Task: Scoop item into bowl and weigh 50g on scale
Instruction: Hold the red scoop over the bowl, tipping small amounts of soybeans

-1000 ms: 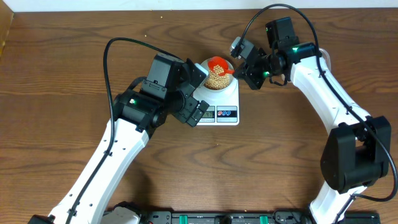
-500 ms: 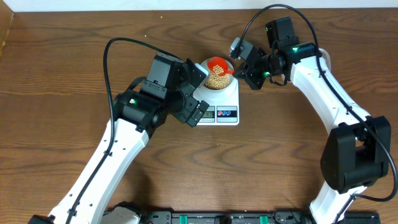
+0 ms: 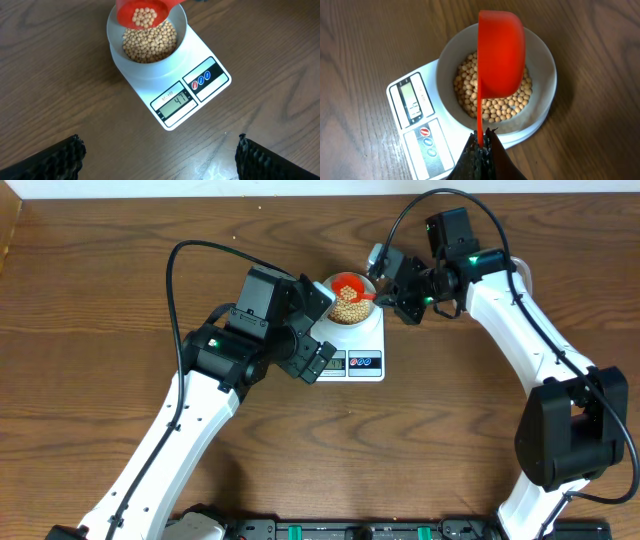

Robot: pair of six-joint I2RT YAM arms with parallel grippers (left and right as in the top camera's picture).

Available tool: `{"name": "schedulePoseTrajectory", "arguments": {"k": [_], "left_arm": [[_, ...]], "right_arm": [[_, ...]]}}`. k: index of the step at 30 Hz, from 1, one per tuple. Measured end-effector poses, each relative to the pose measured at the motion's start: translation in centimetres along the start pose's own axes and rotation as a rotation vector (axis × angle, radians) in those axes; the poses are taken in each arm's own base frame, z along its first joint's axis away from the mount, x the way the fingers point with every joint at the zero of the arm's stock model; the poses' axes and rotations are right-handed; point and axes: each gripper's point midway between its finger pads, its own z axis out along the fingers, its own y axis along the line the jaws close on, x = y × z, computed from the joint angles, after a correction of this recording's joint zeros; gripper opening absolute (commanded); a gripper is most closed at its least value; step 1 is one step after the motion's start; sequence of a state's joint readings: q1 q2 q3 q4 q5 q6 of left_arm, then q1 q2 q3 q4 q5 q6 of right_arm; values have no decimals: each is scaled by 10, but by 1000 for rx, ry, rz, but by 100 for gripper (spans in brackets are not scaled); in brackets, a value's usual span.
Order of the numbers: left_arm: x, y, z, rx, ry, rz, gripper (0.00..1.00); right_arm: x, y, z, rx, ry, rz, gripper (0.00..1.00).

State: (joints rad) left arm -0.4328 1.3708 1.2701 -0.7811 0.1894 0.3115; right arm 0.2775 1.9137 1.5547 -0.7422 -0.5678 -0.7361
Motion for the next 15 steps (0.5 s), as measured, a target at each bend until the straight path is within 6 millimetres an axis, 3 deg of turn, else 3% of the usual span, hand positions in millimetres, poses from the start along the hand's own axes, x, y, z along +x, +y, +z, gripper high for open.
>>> {"name": "schedulePoseTrajectory", "arguments": {"k": [15], "left_arm": [[0, 0, 0, 0, 0, 0, 98]], "right_arm": [[-3, 6, 3, -11, 1, -63, 1]]}}
